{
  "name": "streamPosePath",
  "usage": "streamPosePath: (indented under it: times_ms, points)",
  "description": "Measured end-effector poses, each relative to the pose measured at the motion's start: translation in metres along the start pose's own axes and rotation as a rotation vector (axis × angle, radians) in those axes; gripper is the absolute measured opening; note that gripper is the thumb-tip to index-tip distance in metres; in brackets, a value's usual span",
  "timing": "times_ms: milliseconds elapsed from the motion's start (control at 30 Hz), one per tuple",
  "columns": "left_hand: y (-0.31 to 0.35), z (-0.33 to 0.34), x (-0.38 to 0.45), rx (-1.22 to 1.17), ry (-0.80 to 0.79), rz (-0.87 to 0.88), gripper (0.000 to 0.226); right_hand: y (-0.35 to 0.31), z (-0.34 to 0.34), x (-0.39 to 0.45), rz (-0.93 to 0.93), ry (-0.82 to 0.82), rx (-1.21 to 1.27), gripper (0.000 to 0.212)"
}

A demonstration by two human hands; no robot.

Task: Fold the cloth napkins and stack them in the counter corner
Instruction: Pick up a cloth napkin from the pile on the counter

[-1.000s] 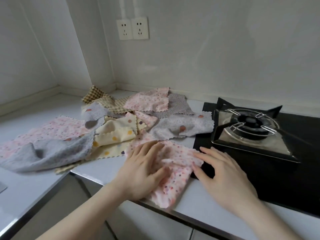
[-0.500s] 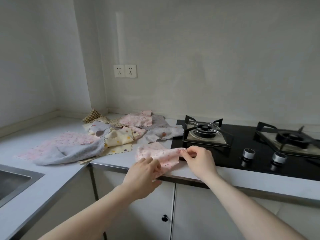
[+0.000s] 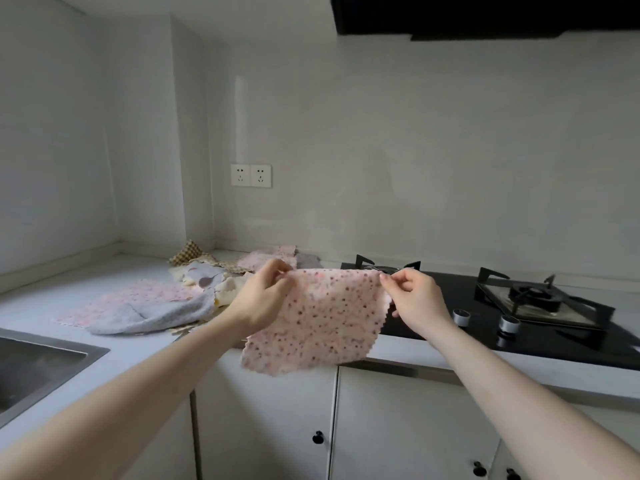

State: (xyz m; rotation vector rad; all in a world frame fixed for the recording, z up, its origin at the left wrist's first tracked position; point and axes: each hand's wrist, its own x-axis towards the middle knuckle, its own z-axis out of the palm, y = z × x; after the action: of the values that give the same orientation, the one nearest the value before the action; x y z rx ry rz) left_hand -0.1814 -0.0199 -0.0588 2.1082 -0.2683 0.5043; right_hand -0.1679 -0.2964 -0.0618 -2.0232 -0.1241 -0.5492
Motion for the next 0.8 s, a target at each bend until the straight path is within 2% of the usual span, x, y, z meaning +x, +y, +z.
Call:
streamPosePath:
  times_ms: [100, 200, 300, 500, 567, 633, 667, 800]
  points:
    - [0.015, -0.009, -0.003, -0.026, -0.126, -0.03, 0.017, -0.01, -0.01, -0.006, -0.024, -0.027, 0.024, 0.024]
    - [0.017, -0.018, -0.002, 0.099, -0.314, -0.054, 0.017, -0.023, -0.019, -0.008, -0.071, -0.078, 0.021, 0.016]
    - [0.019, -0.018, -0.008, 0.102, -0.468, -0.062, 0.02, -0.036, -0.024, -0.016, -0.116, -0.143, 0.002, 0.012]
    - [0.057, 0.015, -0.023, -0.092, -0.581, -0.043, 0.069, -0.058, -0.03, -0.026, -0.226, -0.208, -0.092, 0.013]
    - [0.065, 0.024, -0.024, -0.088, -0.592, -0.026, 0.059, -0.062, -0.032, -0.027, -0.248, -0.216, -0.113, 0.014]
    - [0.07, 0.031, -0.025, -0.056, -0.562, 0.014, 0.025, -0.062, -0.034, -0.026, -0.252, -0.217, -0.139, 0.015]
    - [0.074, 0.033, -0.026, -0.045, -0.539, 0.037, 0.016, -0.061, -0.035, -0.026, -0.252, -0.215, -0.157, 0.015]
    - [0.072, 0.035, -0.022, -0.01, -0.449, 0.08, 0.036, -0.055, -0.039, -0.021, -0.26, -0.2, -0.179, 0.016]
